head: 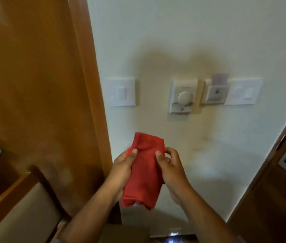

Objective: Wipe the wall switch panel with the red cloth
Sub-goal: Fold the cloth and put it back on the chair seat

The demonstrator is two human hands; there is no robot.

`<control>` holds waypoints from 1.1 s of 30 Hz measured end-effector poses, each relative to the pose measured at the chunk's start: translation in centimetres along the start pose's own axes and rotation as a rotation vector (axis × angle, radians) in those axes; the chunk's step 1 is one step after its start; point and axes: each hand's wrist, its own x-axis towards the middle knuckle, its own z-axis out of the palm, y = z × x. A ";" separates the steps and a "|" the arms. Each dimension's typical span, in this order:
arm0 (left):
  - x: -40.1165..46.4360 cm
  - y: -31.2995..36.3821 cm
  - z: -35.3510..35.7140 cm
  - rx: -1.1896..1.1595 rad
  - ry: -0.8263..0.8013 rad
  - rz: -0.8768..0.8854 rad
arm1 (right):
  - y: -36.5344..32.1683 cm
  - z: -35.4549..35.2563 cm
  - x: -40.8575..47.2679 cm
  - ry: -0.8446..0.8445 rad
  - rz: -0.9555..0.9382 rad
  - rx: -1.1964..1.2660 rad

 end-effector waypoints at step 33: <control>-2.2 -41.7 -36.9 0.967 0.023 -0.642 | 51.2 17.5 -10.4 -0.320 0.562 -0.481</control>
